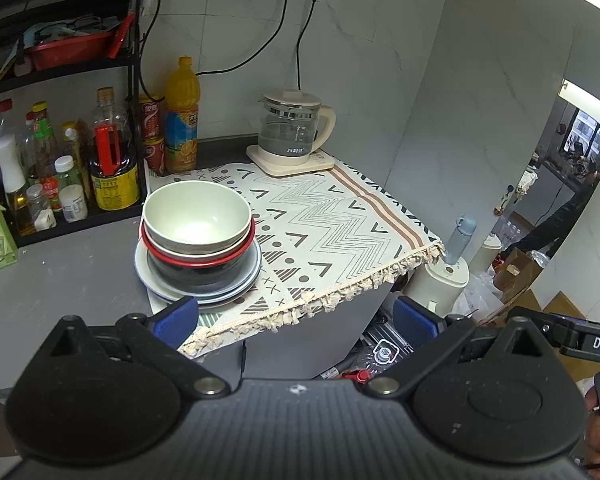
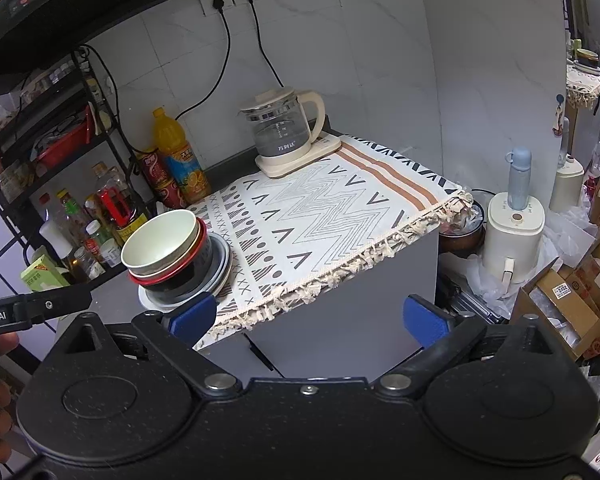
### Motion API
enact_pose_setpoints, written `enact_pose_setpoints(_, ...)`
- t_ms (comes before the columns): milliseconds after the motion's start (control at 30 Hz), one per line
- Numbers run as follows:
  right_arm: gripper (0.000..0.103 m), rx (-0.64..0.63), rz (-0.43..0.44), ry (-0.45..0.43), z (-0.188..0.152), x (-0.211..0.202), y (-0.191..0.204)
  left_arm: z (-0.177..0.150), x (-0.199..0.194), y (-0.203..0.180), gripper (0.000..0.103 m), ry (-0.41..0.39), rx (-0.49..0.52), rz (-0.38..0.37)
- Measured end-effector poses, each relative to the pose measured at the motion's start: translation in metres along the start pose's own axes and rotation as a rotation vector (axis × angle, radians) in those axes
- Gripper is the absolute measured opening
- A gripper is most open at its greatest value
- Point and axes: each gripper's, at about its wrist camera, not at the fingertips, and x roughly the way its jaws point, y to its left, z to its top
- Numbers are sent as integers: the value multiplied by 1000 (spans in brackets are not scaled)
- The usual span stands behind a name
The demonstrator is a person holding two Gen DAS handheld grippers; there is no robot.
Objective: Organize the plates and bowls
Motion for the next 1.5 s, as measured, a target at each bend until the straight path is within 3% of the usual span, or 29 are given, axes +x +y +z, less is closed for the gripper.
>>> enact_pose_setpoints(700, 103, -40, -6, -58, -29, -35, 7, -34, -30, 15, 102, -23, 29, 22)
enact_pose_setpoints(1500, 103, -90, -7, -91, -33, -45, 22, -41, -34, 9, 102, -15, 43, 44)
